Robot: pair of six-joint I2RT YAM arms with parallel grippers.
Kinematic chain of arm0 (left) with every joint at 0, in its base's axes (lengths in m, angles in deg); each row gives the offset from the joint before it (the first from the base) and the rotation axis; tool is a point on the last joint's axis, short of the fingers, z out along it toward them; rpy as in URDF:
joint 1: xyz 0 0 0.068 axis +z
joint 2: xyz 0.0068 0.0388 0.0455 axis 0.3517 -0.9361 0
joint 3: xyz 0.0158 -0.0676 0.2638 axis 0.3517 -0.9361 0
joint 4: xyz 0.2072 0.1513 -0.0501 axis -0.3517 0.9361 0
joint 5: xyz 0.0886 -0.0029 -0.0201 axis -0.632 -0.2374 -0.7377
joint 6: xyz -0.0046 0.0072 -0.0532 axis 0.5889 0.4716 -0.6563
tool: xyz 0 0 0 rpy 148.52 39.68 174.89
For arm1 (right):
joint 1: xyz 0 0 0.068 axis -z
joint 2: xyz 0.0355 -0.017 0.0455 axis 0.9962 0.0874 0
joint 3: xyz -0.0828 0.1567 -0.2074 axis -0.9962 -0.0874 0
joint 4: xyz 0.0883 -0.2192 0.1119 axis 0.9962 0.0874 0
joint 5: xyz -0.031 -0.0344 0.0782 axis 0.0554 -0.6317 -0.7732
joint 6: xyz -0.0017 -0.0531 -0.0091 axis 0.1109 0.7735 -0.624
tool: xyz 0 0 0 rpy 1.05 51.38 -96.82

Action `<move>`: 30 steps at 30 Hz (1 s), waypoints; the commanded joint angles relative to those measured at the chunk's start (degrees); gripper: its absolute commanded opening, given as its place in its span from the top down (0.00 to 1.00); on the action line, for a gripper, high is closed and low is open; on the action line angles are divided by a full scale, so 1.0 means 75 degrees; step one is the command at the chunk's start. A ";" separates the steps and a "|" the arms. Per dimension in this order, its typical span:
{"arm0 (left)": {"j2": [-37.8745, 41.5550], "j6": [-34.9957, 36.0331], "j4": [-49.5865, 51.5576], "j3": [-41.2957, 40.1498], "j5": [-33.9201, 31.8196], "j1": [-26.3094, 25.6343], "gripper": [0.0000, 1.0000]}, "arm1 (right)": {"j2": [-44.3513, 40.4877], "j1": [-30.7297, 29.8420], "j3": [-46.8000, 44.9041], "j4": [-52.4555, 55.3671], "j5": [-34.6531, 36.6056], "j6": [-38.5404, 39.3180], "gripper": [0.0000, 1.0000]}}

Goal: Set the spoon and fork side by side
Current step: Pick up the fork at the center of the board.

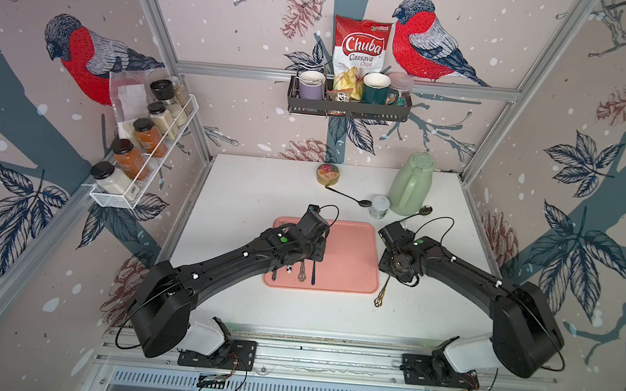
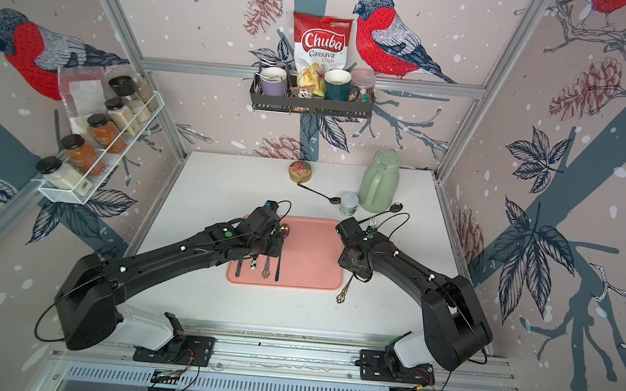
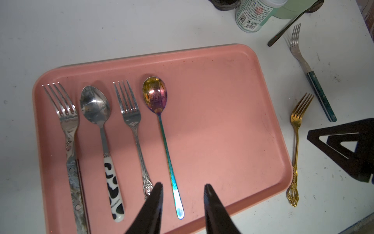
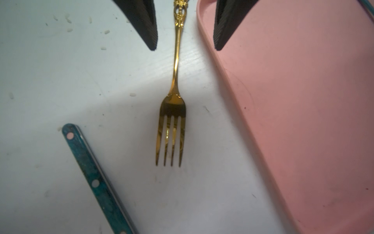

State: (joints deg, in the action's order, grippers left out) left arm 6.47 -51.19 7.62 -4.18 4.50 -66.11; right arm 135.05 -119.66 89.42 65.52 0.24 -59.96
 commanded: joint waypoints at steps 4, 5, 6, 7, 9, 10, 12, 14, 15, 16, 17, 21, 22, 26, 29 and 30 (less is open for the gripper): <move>-0.0095 0.0055 -0.0237 0.0120 0.0072 -0.0080 0.65 | -0.0175 0.0267 -0.0706 -0.0758 -0.0170 -0.0300 0.57; -0.0076 0.0055 -0.0233 0.0124 0.0051 -0.0083 0.65 | -0.0146 0.0284 -0.0754 -0.0887 -0.0250 -0.0302 0.58; -0.0054 0.0039 -0.0220 0.0109 0.0039 -0.0083 0.65 | -0.0083 0.0287 -0.0783 -0.0969 -0.0291 -0.0298 0.59; -0.0021 0.0034 -0.0221 0.0094 0.0032 -0.0083 0.65 | -0.0014 0.0296 -0.0789 -0.1021 -0.0324 -0.0290 0.59; 0.0021 0.0025 -0.0218 0.0060 0.0034 -0.0083 0.65 | 0.0159 0.0311 -0.0773 -0.1113 -0.0378 -0.0258 0.61; 0.0041 0.0018 -0.0221 0.0044 0.0024 -0.0083 0.65 | 0.0217 0.0321 -0.0777 -0.1159 -0.0421 -0.0248 0.61; 0.0069 0.0013 -0.0208 0.0021 0.0003 -0.0090 0.65 | 0.0346 0.0334 -0.0789 -0.1287 -0.0538 -0.0232 0.63; 0.0084 0.0006 -0.0199 0.0011 -0.0005 -0.0090 0.65 | 0.0478 0.0334 -0.0801 -0.1374 -0.0578 -0.0215 0.65; 0.0087 0.0005 -0.0188 0.0018 -0.0019 -0.0084 0.65 | 0.0528 0.0328 -0.0791 -0.1385 -0.0591 -0.0198 0.65; 0.0092 0.0011 -0.0176 0.0031 -0.0021 -0.0088 0.65 | 0.0581 0.0334 -0.0779 -0.1385 -0.0600 -0.0179 0.66; 0.0096 0.0016 -0.0158 0.0031 -0.0038 -0.0088 0.65 | 0.0626 0.0334 -0.0769 -0.1382 -0.0609 -0.0162 0.67; 0.0108 0.0047 -0.0096 0.0099 -0.0090 -0.0094 0.65 | 0.0773 0.0334 -0.0685 -0.1346 -0.0604 -0.0089 0.79; 0.0117 0.0063 -0.0075 0.0108 -0.0107 -0.0092 0.65 | 0.0814 0.0334 -0.0634 -0.1309 -0.0604 -0.0035 0.82; 0.0183 0.0074 0.0018 0.0116 -0.0233 -0.0087 0.65 | 0.0899 0.0331 -0.0349 -0.0930 -0.0505 0.0144 0.90; 0.0268 0.0090 0.0053 0.0078 -0.0316 -0.0084 0.65 | 0.0711 0.0322 -0.0144 -0.0642 -0.0399 0.0240 0.94; 0.0286 0.0089 0.0078 0.0084 -0.0342 -0.0084 0.65 | 0.0627 0.0314 -0.0049 -0.0475 -0.0308 0.0272 0.95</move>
State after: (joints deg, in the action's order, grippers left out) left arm 8.09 -51.21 7.47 -3.81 3.49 -66.61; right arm 140.97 -117.13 87.63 58.15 -3.71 -59.46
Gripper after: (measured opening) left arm 0.356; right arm 0.062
